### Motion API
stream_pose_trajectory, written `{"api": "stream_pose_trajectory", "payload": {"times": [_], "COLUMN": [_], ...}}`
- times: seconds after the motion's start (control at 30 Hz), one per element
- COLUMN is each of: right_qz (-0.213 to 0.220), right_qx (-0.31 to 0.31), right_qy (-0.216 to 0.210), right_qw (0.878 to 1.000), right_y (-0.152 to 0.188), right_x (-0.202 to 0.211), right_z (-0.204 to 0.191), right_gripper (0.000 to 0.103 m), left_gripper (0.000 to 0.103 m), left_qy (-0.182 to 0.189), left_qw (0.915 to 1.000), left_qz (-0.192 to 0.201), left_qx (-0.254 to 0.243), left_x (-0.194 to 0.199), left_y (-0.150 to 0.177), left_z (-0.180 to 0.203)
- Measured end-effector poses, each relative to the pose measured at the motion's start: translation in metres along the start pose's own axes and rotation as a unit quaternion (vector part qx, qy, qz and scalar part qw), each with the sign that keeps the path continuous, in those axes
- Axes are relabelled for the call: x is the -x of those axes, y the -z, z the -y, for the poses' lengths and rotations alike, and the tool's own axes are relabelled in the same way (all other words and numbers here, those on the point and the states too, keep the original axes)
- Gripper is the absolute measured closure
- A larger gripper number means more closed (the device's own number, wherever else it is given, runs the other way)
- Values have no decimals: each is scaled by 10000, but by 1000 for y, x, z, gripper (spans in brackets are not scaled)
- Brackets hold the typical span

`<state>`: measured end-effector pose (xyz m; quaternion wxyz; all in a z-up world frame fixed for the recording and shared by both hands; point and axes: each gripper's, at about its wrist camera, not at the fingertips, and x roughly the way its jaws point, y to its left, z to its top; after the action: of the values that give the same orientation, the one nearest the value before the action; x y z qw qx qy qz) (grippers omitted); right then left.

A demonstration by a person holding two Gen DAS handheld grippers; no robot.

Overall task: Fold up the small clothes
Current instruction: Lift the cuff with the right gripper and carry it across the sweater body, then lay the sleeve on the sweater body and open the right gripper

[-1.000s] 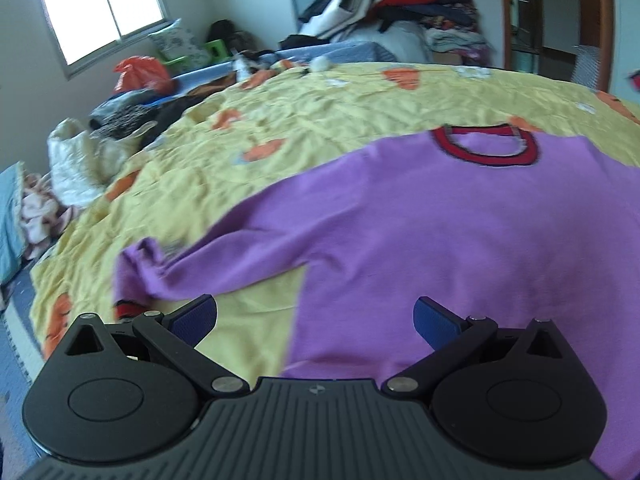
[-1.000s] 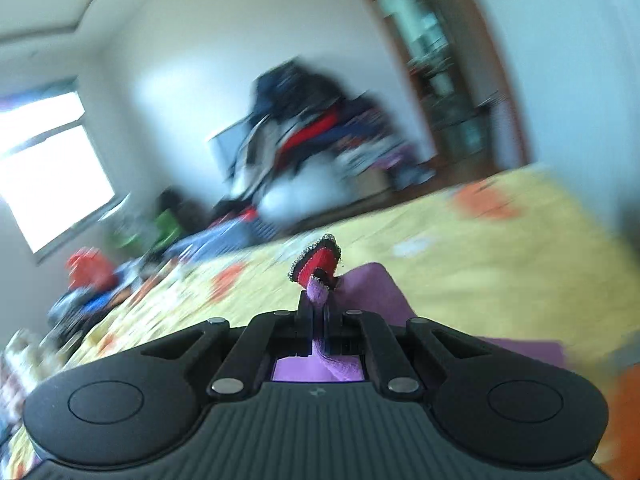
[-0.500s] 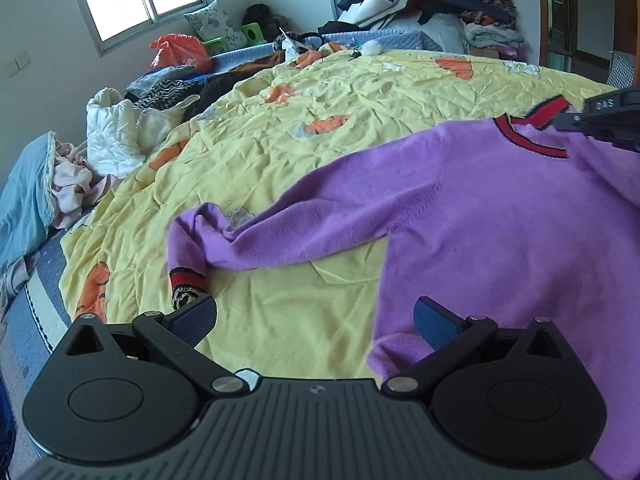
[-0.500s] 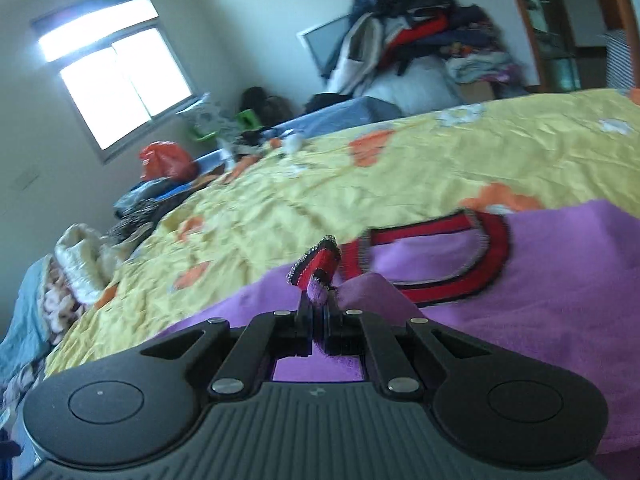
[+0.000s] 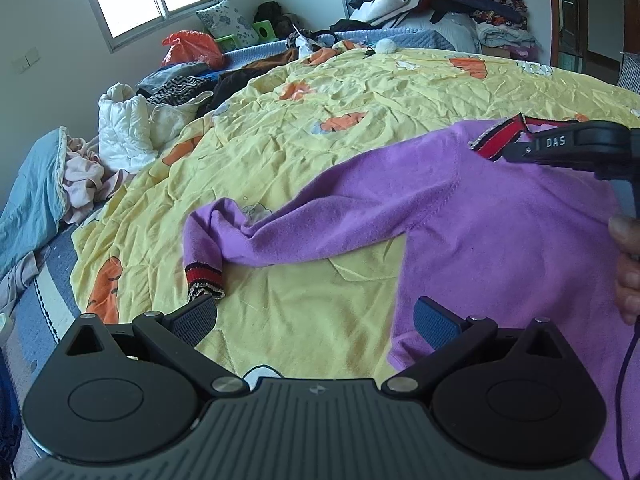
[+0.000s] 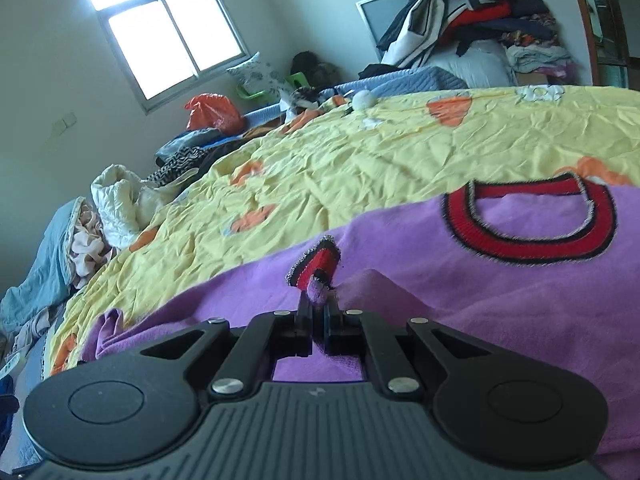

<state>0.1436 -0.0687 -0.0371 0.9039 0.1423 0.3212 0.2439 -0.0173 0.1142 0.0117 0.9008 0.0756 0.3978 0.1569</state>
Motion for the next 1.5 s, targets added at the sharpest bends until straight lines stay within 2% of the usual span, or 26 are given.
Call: {"api": "stream_pose_trajectory", "payload": {"times": [0.2,0.3,0.37,0.43,0.47,0.57,0.63,0.67,0.7,0.8,0.83,0.9,0.97,1.0,1.07,1.1,1.17,1.2,1.23,1.27,1.3,1.33,1.43,1.5], "right_qz": [-68,-476,-936,-909,-761,-357,-191,-220,-292,-510,-601,-992,-780,-738,-553,-402,-135,-258,-635,-766,-549,-512,-436,-243], "right_qx": [131,64,67,160,227,252,338,462,557,824,1124,1718,2378,2277,1717,1566,1451,1439,1453,1616,1916,1975,1483,1455], "right_qy": [-43,50,56,-176,-275,-221,206,382,495,627,683,484,689,666,394,479,706,728,623,523,607,672,398,811], "right_qw": [9999,9988,9956,9956,9965,9988,9990,9980,9968,9933,9895,9789,9657,9687,9828,9857,9868,9866,9854,9825,9781,9766,9872,9857], "right_y": [2,9,18,24,26,18,7,2,-1,3,11,35,54,55,44,38,29,27,29,34,39,39,33,34], "right_x": [-10,-28,-39,-25,-12,17,19,13,5,-21,-30,-43,-32,-26,-13,-8,-8,-16,-30,-39,-36,-33,-10,12], "right_z": [-14,-11,-10,-10,-10,3,12,12,11,-2,-14,-38,-57,-56,-44,-40,-33,-30,-28,-31,-38,-42,-30,-19], "right_gripper": [98,91,62,48,47,47,51,60,64,65,65,64,64,64,65,64,59,57,56,52,52,52,51,44], "left_gripper": [0,0,0,0,0,0,0,0,0,0,0,0,0,0,0,0,0,0,0,0,0,0,0,0], "left_qy": [-4,3,19,20,38,64,121,156,205,128,104,52,-66,-118,-152,-169,-186,-172,-150,-123,-96,-78,-86,-95], "left_qw": [10000,10000,9999,9999,9999,9999,9996,9993,9990,9986,9985,9982,9982,9979,9970,9965,9956,9952,9949,9946,9946,9948,9958,9963], "left_qz": [-58,-66,-90,-104,-84,-98,-197,-232,-239,-268,-303,-347,-327,-363,-399,-408,-436,-441,-452,-459,-430,-376,-290,-281], "left_qx": [-8,-45,-72,-68,-46,52,173,255,325,440,452,478,508,532,643,705,806,851,892,921,938,938,863,805], "left_x": [-3,-4,-6,-6,-6,-10,-15,-17,-17,-19,-21,-22,-23,-25,-28,-29,-32,-33,-33,-33,-31,-29,-25,-28], "left_y": [1,2,1,-1,-2,-6,-9,-11,-11,-9,-8,-5,-1,-1,1,1,1,1,0,-1,-1,-1,1,2], "left_z": [2,6,9,10,10,9,7,6,4,-2,-5,-13,-23,-28,-38,-43,-49,-51,-52,-53,-53,-53,-53,-52]}}
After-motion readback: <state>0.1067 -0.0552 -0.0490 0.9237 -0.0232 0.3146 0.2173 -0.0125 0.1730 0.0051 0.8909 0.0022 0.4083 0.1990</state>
